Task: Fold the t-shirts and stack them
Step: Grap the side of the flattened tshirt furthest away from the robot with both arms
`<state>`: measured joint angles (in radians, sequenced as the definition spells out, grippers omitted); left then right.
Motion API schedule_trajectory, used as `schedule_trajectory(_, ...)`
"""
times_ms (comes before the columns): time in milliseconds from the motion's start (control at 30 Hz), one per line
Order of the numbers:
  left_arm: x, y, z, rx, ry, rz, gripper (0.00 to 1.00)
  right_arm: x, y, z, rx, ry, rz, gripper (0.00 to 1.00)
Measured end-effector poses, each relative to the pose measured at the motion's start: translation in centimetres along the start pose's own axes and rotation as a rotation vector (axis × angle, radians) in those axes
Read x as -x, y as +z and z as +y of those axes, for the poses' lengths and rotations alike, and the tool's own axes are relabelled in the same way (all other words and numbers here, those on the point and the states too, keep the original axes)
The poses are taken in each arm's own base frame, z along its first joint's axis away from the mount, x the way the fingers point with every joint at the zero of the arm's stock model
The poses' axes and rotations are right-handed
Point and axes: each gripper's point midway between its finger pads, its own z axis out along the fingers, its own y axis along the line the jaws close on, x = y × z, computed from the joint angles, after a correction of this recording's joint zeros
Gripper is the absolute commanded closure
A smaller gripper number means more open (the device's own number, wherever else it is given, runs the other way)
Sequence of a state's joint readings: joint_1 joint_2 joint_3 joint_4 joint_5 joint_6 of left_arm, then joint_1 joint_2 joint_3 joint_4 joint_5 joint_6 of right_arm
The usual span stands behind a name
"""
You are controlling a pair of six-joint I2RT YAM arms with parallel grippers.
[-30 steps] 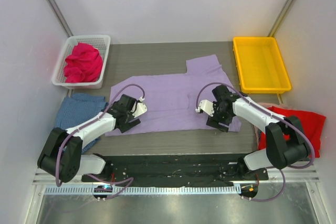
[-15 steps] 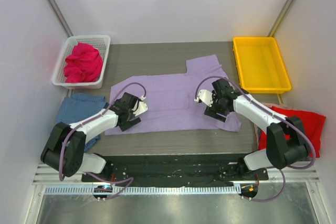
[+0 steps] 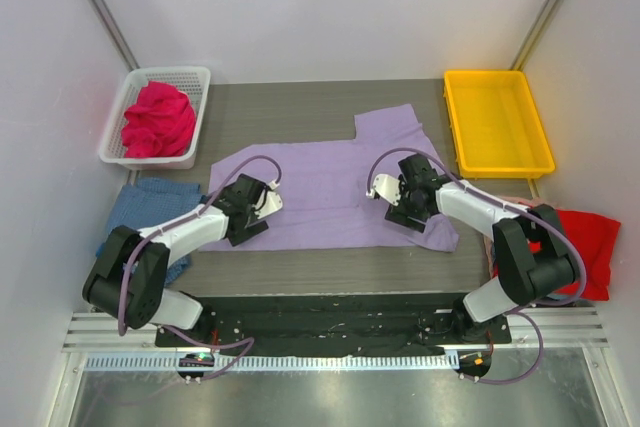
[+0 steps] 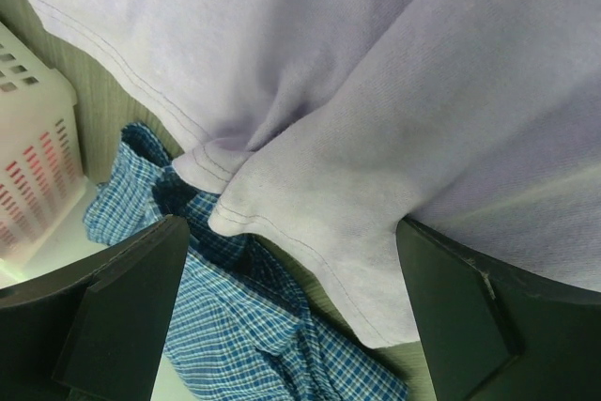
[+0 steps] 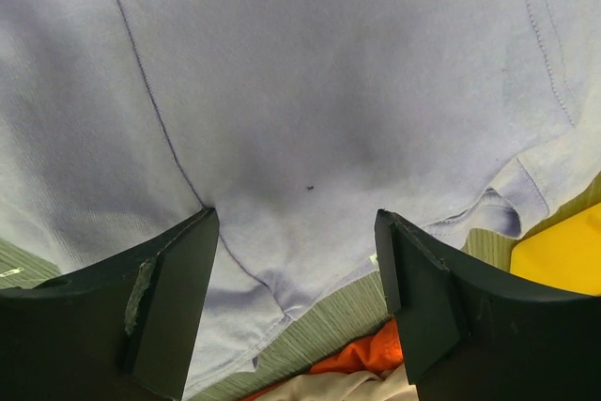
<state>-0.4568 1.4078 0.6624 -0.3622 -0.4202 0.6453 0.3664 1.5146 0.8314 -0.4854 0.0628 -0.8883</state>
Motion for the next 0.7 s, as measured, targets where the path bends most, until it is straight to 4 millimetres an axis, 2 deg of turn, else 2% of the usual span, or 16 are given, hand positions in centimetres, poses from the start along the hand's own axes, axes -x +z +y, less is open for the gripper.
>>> schedule_trajectory(300, 0.6, 0.5, 0.7, 0.015, 0.017, 0.015, 0.00, -0.5, -0.3, 0.8, 0.003, -0.031, -0.009, 0.23)
schedule_trajectory(700, 0.2, 0.1, 0.2, 0.014, -0.023, -0.005, 0.00, -1.2, -1.3, 3.9, 0.056, -0.074, -0.003, 0.23)
